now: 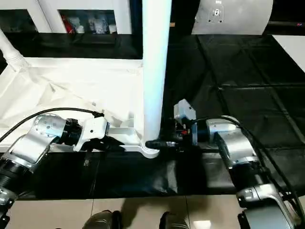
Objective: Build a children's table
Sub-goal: Rotate leg to tighten
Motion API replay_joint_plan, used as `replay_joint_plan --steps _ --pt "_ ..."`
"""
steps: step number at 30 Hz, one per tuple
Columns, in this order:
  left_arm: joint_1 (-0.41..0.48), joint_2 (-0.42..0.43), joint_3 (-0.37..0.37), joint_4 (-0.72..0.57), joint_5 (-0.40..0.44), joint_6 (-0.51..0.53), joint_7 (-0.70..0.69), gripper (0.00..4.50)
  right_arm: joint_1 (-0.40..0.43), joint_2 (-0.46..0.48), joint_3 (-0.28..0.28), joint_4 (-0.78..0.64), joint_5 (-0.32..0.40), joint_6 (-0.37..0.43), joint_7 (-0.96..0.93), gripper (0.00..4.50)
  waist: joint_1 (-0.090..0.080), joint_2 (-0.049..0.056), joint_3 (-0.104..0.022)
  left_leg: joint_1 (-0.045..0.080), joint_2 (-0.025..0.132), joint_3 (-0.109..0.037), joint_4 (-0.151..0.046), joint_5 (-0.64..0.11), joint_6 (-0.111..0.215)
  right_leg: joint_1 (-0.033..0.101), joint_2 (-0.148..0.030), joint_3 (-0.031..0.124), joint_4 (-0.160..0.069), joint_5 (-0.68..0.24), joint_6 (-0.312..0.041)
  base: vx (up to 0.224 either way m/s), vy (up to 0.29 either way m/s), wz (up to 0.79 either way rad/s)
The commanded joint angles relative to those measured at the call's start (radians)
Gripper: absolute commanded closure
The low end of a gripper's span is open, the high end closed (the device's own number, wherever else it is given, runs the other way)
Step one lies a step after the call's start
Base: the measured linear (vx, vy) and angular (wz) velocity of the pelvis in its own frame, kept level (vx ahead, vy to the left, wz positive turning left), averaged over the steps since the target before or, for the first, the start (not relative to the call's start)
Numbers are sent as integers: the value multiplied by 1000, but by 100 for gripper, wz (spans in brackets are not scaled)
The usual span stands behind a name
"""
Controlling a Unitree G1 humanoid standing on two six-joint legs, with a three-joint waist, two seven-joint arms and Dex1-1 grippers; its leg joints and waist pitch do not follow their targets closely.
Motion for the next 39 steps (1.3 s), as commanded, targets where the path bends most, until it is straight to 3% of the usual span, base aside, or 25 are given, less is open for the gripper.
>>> replay_joint_plan --steps 1,12,17,20,22,23,26,28,29,33,37,39 --pt "-9 -6 -33 -12 11 -26 -40 450 -8 -7 6 4 -1 -2 18 166 -3 -13 -91 21 91 -16 -53 117 223 59 -89 34 -30 122 -339 0 0 0" --pt "-22 -9 -29 12 18 -33 -30 450 -10 -3 7 7 4 11 43 245 -1 -13 -87 20 91 -16 -53 79 201 57 -89 35 -35 61 -334 0 0 0" --pt "-31 -22 -11 22 30 24 33 450 19 4 6 -31 11 30 27 253 -2 -12 -85 21 92 -16 -55 54 185 56 -88 36 -38 29 -330 0 0 0" --pt "-66 -74 37 54 31 120 163 450 51 69 -25 -59 4 94 -151 253 -2 -14 -80 24 93 -15 -58 49 171 53 -89 40 -42 18 -327 0 0 0" --pt "-80 -100 58 61 23 151 210 450 61 104 -36 -60 -10 120 -243 253 -6 -16 -79 21 85 -17 -63 5 141 56 -91 38 -53 -65 -314 0 0 0" --pt "-87 -114 67 64 20 170 235 450 67 125 -42 -62 -14 130 -286 254 -12 -14 -73 20 84 -18 -69 -43 106 56 -92 41 -63 -137 -291 0 0 0" --pt "-103 -139 81 73 21 209 283 450 75 165 -51 -64 -33 132 -373 254 -24 -16 -73 18 84 -20 -72 -54 86 57 -92 43 -63 -143 -276 0 0 0" --pt "-143 -195 95 109 49 273 394 450 77 260 -70 -56 -92 144 -583 254 -31 -13 -70 19 82 -20 -75 -67 77 54 -91 43 -68 -161 -266 0 0 0" --pt "-158 -214 99 121 55 287 425 450 68 290 -80 -40 -110 151 -657 254 -35 -13 -69 20 80 -20 -77 -79 56 51 -89 43 -72 -192 -253 0 0 0" --pt "-210 -286 119 159 77 344 549 450 33 383 -115 3 -142 178 -868 255 -42 -9 -72 21 78 -19 -79 -72 52 51 -87 44 -74 -165 -252 0 0 0" --pt "-256 -352 140 195 88 375 664 450 -6 447 -137 58 -183 166 -1023 255 -40 -10 -77 18 75 -14 -76 1 93 58 -86 42 -67 -18 -271 0 0 0" --pt "-270 -374 144 208 102 378 711 450 -23 475 -158 83 -198 165 -1097 255 -38 -10 -79 19 74 -14 -75 11 105 59 -87 41 -67 -2 -275 0 0 0"
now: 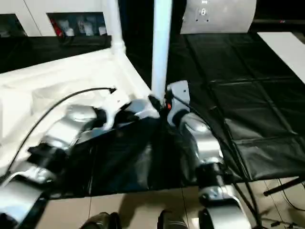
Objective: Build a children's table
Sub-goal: Rotate leg to tighten
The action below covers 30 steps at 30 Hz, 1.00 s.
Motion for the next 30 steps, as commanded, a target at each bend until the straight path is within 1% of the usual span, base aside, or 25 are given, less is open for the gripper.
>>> replay_joint_plan --steps 1,2,3,4,7,8,10,11,12,13,15,16,17,18,19,20,21,22,23,24,25,26,27,28,30 --pt "-56 -35 51 -17 7 -16 135 450 27 62 59 57 -5 42 -15 255 2 -9 -79 17 71 -23 -69 1 112 62 -86 40 -58 -11 -268 0 0 0" --pt "-64 -51 54 -13 7 -14 152 450 17 79 42 72 -6 33 -56 255 4 -6 -78 17 74 -23 -69 7 121 62 -88 39 -57 0 -271 0 0 0" --pt "-69 -76 52 -18 7 -11 159 450 6 99 30 89 -12 -3 -99 220 3 -6 -77 17 75 -23 -70 4 123 60 -87 39 -58 -1 -271 0 0 0" --pt "-68 -81 47 -22 7 -10 154 450 4 104 30 92 -13 -17 -103 185 5 -6 -78 19 75 -22 -70 1 124 60 -86 37 -58 -5 -273 0 0 0" --pt "-59 -77 36 -30 7 -6 137 450 7 113 17 78 12 -29 -83 176 7 -3 -78 18 76 -24 -70 20 140 62 -86 37 -53 35 -275 0 0 0" --pt "-51 -69 30 -35 7 -7 127 450 9 112 5 68 28 -34 -74 150 7 -3 -78 19 77 -23 -69 30 150 61 -85 37 -51 57 -278 0 0 0" --pt "-42 -60 27 -40 6 -14 115 450 5 102 -6 75 22 -45 -75 142 7 -3 -76 18 78 -23 -69 25 158 62 -87 36 -52 59 -284 0 0 0" --pt "-32 -51 26 -48 7 -20 99 450 3 83 -7 80 14 -73 -59 136 6 -4 -75 18 78 -23 -70 16 158 62 -87 36 -53 49 -285 0 0 0" --pt "-29 -47 25 -50 7 -25 93 450 4 75 -6 79 12 -80 -51 129 6 -4 -75 18 78 -23 -70 11 157 62 -88 36 -54 42 -285 0 0 0" --pt "-17 -34 22 -58 7 -41 68 450 6 52 -4 72 10 -101 -23 118 7 -3 -75 18 78 -23 -70 5 156 62 -89 36 -55 35 -285 0 0 0" --pt "-4 -19 18 -69 5 -37 47 450 12 26 -2 60 10 -122 17 97 7 -4 -75 17 78 -24 -70 5 155 64 -88 36 -54 37 -283 0 0 0" --pt "7 -4 12 -75 4 -48 24 450 20 0 3 47 13 -133 57 91 7 -4 -76 16 79 -24 -67 22 166 66 -89 36 -50 68 -288 0 0 0" --pt "22 16 6 -84 2 -59 -5 450 31 -38 12 27 18 -148 119 83 6 -3 -77 14 78 -24 -66 35 178 68 -89 36 -47 92 -290 0 0 0" --pt "23 18 6 -84 2 -61 -7 450 32 -42 12 26 18 -150 125 61 5 -4 -76 13 78 -24 -65 40 183 67 -88 35 -47 99 -292 0 0 0" --pt "32 33 1 -87 2 -76 -26 450 38 -69 17 16 22 -163 166 61 5 -4 -76 14 79 -23 -64 41 187 66 -88 36 -47 102 -293 0 0 0" --pt "46 53 -3 -93 -1 -87 -54 450 47 -112 24 5 34 -167 240 53 5 -6 -75 12 78 -23 -64 30 198 69 -89 35 -49 92 -294 0 0 0" --pt "46 53 -3 -93 -1 -87 -54 450 47 -112 24 5 34 -167 240 47 5 -6 -75 12 78 -23 -64 30 198 69 -89 35 -49 92 -294 0 0 0" --pt "64 79 -7 -105 -12 -118 -101 450 57 -165 27 -12 53 -171 337 39 5 -5 -73 13 80 -23 -65 8 193 68 -88 34 -53 52 -293 0 0 0" --pt "75 100 -9 -108 -17 -134 -131 450 60 -207 32 -22 62 -175 411 18 5 -6 -72 14 80 -23 -66 -1 194 68 -88 34 -55 39 -293 0 0 0" --pt "83 117 -14 -109 -21 -172 -162 450 61 -235 35 -29 75 -165 467 18 6 -8 -69 14 82 -23 -67 -11 192 68 -88 35 -57 23 -289 0 0 0" --pt "89 127 -16 -112 -26 -187 -184 450 63 -251 38 -36 85 -159 505 18 6 -6 -71 14 82 -23 -66 -10 192 67 -88 35 -55 20 -288 0 0 0" --pt "96 141 -20 -118 -28 -193 -208 450 65 -274 46 -43 96 -163 556 18 5 -6 -69 15 84 -23 -68 -17 189 65 -87 35 -56 8 -289 0 0 0" --pt "103 156 -25 -121 -30 -220 -235 450 67 -298 56 -48 103 -174 608 18 4 -5 -70 17 85 -23 -68 -31 188 65 -88 35 -58 -10 -291 0 0 0" --pt "111 170 -26 -128 -39 -243 -268 450 68 -317 64 -53 111 -179 654 18 5 -5 -70 19 86 -22 -68 -28 185 63 -88 36 -57 -14 -293 0 0 0" --pt "117 178 -27 -133 -46 -262 -290 450 68 -331 69 -54 119 -182 685 18 6 -5 -69 19 87 -23 -69 -31 184 62 -89 36 -59 -22 -295 0 0 0"
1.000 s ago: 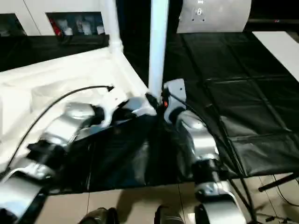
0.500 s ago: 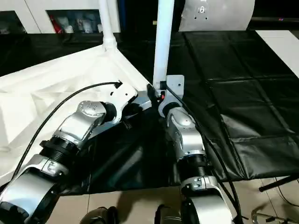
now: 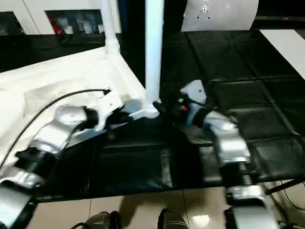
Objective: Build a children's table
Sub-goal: Rotate leg to tighten
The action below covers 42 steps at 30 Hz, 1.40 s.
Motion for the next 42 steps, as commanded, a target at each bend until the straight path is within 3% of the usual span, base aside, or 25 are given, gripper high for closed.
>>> replay_joint_plan --steps 1,8,14,22,32,37,42 --pt "17 16 -15 -47 -41 -71 -79 450 8 -29 23 -23 28 -9 90 18 2 -10 -72 20 85 -23 -64 -26 180 63 -92 38 -52 -20 -297 0 0 0" --pt "55 115 -49 -102 -81 -154 -292 450 -21 -113 88 18 31 -32 328 18 19 -8 -74 25 90 -18 -62 -9 188 55 -88 36 -45 -2 -304 0 0 0" --pt "75 140 -76 -137 -84 -175 -354 450 -35 -118 121 29 40 -14 414 85 35 -11 -77 25 92 -17 -61 1 181 53 -89 36 -40 -5 -307 0 0 0" --pt "83 145 -88 -159 -91 -182 -389 450 -46 -113 147 49 49 -4 472 152 36 -13 -79 23 90 -17 -60 2 171 55 -91 35 -40 -23 -301 0 0 0" --pt "92 150 -97 -182 -97 -178 -411 450 -46 -96 160 63 52 -4 507 241 38 -15 -85 21 89 -17 -54 32 189 55 -90 33 -34 8 -306 0 0 0" --pt "97 153 -100 -185 -97 -178 -414 450 -50 -88 159 73 51 -4 521 258 37 -14 -84 21 89 -17 -56 -2 167 55 -91 34 -39 -50 -299 0 0 0" --pt "101 156 -101 -188 -93 -173 -412 450 -32 -89 161 52 55 7 529 262 37 -13 -86 21 88 -17 -55 -2 159 55 -89 35 -37 -40 -299 0 0 0"
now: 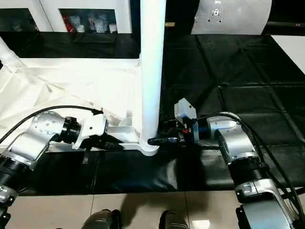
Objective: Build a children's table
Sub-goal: Rotate leg to tighten
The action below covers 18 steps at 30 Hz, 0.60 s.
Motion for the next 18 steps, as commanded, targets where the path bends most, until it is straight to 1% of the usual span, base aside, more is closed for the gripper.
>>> replay_joint_plan --steps 1,3,5,7,8,9,10,11,12,13,14,15,16,17,18 --pt "1 -7 -39 -60 -6 -17 -42 450 13 5 12 -25 23 17 12 262 -2 -9 -88 25 86 -18 -65 1 160 57 -88 35 -45 -34 -300 0 0 0" --pt "-4 -17 -31 -53 0 5 -16 450 28 11 0 -49 43 49 2 262 0 -8 -88 25 87 -18 -64 18 169 58 -87 36 -42 -7 -302 0 0 0" --pt "-10 -26 -26 -45 8 22 9 450 38 16 -4 -64 48 61 -14 262 1 -9 -89 25 86 -18 -63 20 172 57 -87 35 -41 -3 -305 0 0 0" --pt "-34 -57 -9 -21 20 64 77 450 64 39 -14 -98 49 96 -78 262 1 -9 -83 25 87 -17 -66 1 164 55 -87 37 -48 -33 -298 0 0 0" --pt "-40 -68 -4 -16 20 78 94 450 72 50 -17 -102 45 97 -104 262 2 -10 -82 28 86 -18 -68 -16 154 54 -89 38 -52 -65 -295 0 0 0" --pt "-56 -95 6 -5 21 112 137 450 89 78 -24 -111 33 98 -167 262 2 -10 -79 27 86 -18 -71 -39 138 54 -91 38 -57 -105 -287 0 0 0" --pt "-65 -113 12 0 21 132 164 450 99 96 -29 -113 25 94 -205 262 -2 -11 -76 27 84 -19 -74 -64 118 53 -91 40 -63 -149 -276 0 0 0" --pt "-75 -135 17 4 21 156 191 450 102 123 -35 -106 13 109 -267 262 -4 -11 -76 29 83 -20 -75 -76 109 53 -92 40 -66 -172 -271 0 0 0" --pt "-82 -149 19 8 21 171 208 450 102 139 -40 -101 6 121 -306 262 -8 -11 -75 26 80 -23 -78 -88 93 55 -92 40 -68 -202 -261 0 0 0" --pt "-93 -167 23 14 23 186 232 450 102 158 -42 -96 -2 122 -344 262 -10 -11 -73 28 80 -23 -80 -99 85 53 -91 40 -71 -219 -256 0 0 0" --pt "-105 -184 26 22 26 202 254 450 103 175 -40 -97 -14 119 -379 262 -18 -12 -72 25 78 -25 -82 -106 67 56 -92 40 -72 -238 -240 0 0 0" --pt "-125 -214 30 36 32 225 293 450 103 206 -35 -101 -37 123 -446 262 -20 -13 -73 27 77 -25 -81 -107 69 55 -92 41 -75 -238 -235 0 0 0" --pt "-145 -245 38 52 38 252 337 450 100 244 -38 -102 -59 135 -528 262 -25 -9 -71 25 75 -24 -82 -103 65 54 -90 42 -75 -233 -234 0 0 0" --pt "-147 -249 39 54 39 255 343 450 99 249 -40 -102 -62 137 -539 262 -28 -10 -70 25 74 -24 -83 -106 63 53 -90 42 -77 -238 -232 0 0 0" --pt "-153 -258 42 59 41 264 357 450 98 261 -43 -102 -67 144 -564 262 -31 -14 -72 23 73 -24 -81 -104 63 58 -91 42 -77 -235 -229 0 0 0"
